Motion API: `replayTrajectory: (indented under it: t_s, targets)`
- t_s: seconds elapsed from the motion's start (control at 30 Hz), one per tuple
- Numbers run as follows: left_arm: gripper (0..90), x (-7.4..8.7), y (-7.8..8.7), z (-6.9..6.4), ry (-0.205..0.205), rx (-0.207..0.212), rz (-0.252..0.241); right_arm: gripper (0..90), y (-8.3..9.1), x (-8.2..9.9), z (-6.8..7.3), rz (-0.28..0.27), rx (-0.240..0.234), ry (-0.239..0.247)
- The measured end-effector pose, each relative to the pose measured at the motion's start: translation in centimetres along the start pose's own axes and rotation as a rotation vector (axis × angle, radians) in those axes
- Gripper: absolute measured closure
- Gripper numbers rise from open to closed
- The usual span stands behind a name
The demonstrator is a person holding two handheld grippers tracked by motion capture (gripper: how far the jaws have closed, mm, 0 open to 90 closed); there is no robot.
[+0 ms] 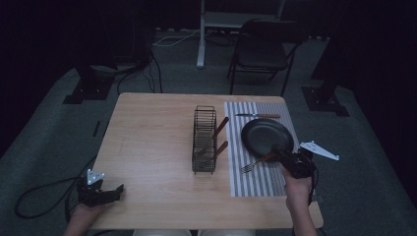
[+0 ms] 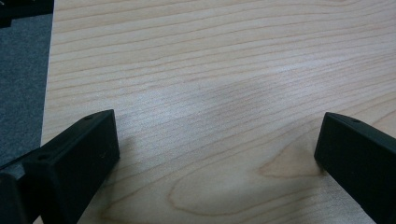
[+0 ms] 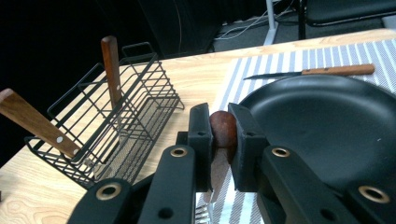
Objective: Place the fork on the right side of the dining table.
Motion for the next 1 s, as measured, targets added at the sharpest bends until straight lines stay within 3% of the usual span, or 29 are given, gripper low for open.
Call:
replayTrajectory:
  t_s: [0.23,0.47,0.7,1.0]
  targets:
    - [0.0,0.0,0.0,0.0,0.000,0.000,0.000,80.7,-0.3,0.3,0.2,-0.015,0.011,-0.011]
    - [0.0,0.0,0.0,0.0,0.000,0.000,0.000,80.7,-0.1,0.7,-0.2,-0.037,0.021,-0.054]
    - [0.0,0.0,0.0,0.0,0.000,0.000,0.000,80.5,-0.1,1.5,-0.6,-0.022,0.027,-0.093]
    - [0.0,0.0,0.0,0.0,0.000,0.000,0.000,74.5,0.7,3.2,-2.6,0.053,0.107,-0.143]
Point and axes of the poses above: each handheld gripper's, and its own axes: y roughly backward along the jaws, x roughly out of its underside, z roughly to its left, the point moved 3 cm from there along -y, roughly forward along the jaws, and after that the axes turned 15 degrees about y, right-handed, at the moved point
